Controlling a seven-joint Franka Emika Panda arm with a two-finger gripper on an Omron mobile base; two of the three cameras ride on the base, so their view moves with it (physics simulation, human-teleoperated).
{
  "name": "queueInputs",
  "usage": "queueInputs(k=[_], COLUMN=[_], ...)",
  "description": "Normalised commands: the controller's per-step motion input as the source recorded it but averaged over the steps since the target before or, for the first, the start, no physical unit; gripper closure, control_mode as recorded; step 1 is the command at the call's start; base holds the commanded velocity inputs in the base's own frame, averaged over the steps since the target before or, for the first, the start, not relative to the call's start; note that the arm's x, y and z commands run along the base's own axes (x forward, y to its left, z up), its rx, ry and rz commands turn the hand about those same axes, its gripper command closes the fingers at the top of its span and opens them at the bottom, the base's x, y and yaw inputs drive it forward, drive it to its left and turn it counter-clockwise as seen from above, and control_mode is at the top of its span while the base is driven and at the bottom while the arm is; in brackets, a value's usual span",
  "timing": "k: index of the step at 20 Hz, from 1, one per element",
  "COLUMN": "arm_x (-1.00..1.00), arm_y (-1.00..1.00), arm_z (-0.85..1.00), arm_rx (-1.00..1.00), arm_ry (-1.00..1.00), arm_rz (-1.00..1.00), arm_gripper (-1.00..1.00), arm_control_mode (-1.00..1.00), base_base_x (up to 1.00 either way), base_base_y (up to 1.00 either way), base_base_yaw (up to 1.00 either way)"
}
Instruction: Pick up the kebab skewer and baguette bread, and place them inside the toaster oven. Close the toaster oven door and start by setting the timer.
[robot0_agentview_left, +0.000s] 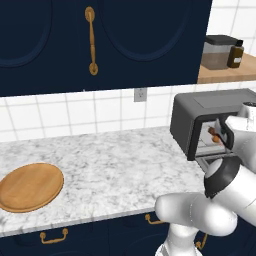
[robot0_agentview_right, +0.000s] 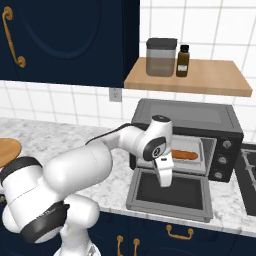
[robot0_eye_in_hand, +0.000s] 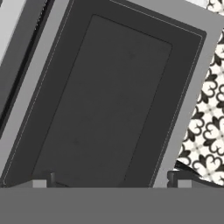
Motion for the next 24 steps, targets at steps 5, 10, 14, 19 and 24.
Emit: queueInputs(k=[5,10,14,19,24], arm_x=[0.2,0.11,0.24,0.2,0.15], arm_y=[-0.21,-0.3,-0.01,0.0,0.0], arm_z=[-0.07,-0.11,0.0,-0.01,-0.09], arm_rx=[0.0,0.0,0.0,0.0,0.0], arm_ry=[0.0,-0.01,-0.05,-0.05,-0.03], arm_rz=[0.0,0.0,0.0,0.0,0.0], arm_gripper=[-1.0,-1.0,-1.0,-1.0,-1.0], arm_control_mode=[-1.0,-1.0,-1.0,-1.0,-1.0], base_base_x=[0.0,0.0,0.0,0.0,0.0], base_base_y=[0.0,0.0,0.0,0.0,0.0], base_base_yaw=[0.0,0.0,0.0,0.0,0.0])
